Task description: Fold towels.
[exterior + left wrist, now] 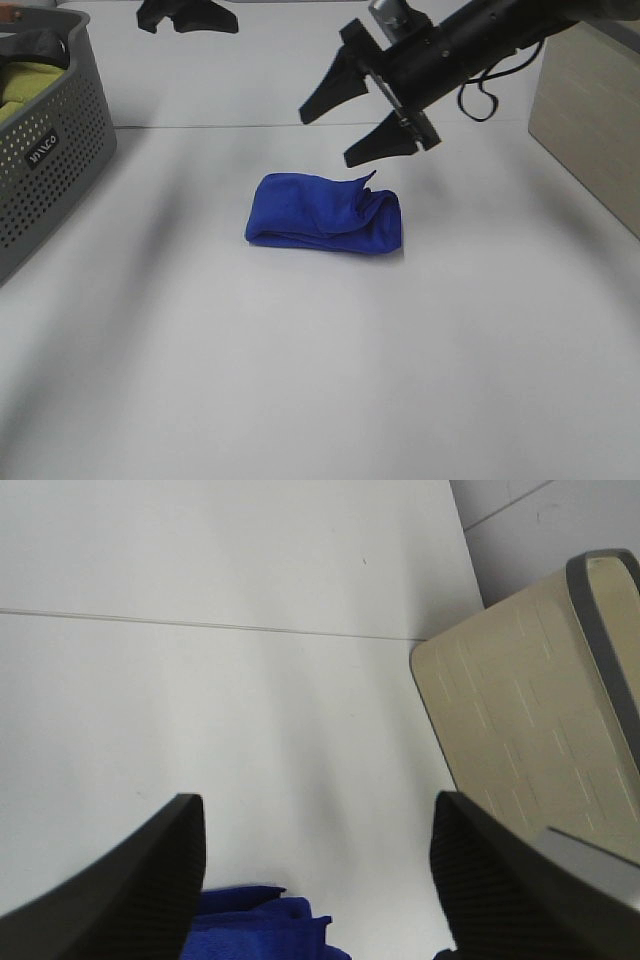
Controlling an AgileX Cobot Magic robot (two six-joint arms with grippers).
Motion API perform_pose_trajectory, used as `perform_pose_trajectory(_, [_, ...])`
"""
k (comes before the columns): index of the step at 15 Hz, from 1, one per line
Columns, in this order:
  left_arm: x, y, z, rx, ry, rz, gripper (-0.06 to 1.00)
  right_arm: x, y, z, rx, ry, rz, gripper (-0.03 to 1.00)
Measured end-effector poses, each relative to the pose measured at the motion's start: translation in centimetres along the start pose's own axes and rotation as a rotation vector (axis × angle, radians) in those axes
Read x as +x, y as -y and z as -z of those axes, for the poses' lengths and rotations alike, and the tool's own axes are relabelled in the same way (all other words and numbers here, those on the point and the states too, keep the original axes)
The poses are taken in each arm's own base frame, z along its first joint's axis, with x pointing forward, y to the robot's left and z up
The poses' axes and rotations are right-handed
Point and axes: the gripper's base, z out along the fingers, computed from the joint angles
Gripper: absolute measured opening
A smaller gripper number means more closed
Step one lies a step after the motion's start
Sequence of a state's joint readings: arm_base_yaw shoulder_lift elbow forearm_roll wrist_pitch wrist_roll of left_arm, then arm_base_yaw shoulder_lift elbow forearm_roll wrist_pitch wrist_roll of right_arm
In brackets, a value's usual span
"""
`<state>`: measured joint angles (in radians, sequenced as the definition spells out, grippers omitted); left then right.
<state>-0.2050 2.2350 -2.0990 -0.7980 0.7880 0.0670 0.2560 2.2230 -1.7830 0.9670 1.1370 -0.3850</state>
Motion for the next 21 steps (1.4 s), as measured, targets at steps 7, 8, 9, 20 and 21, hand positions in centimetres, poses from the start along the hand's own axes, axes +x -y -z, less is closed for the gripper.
perform_pose_trajectory(7, [-0.2, -1.2, 0.6, -0.035, -0.033, -0.011, 0.62, 0.2, 5.5, -5.6, -0.006, -0.016, -0.071, 0.76])
perform_pose_trajectory(8, [-0.2, -1.1, 0.6, -0.036, -0.032, -0.013, 0.62, 0.0, 6.3, -5.1, -0.002, -0.005, -0.081, 0.76])
perform_pose_trajectory(9, [-0.2, -1.1, 0.6, -0.036, -0.033, -0.013, 0.62, -0.2, 7.0, -4.4, -0.002, 0.005, -0.084, 0.76])
perform_pose_trajectory(20, [-0.2, -1.2, 0.7, -0.045, -0.033, -0.022, 0.62, 0.5, 10.2, -1.6, 0.136, -0.079, -0.024, 0.76])
perform_pose_trajectory(21, [-0.2, -1.2, 0.7, -0.045, -0.033, -0.022, 0.62, 0.5, 10.2, -1.5, 0.153, -0.086, -0.02, 0.76])
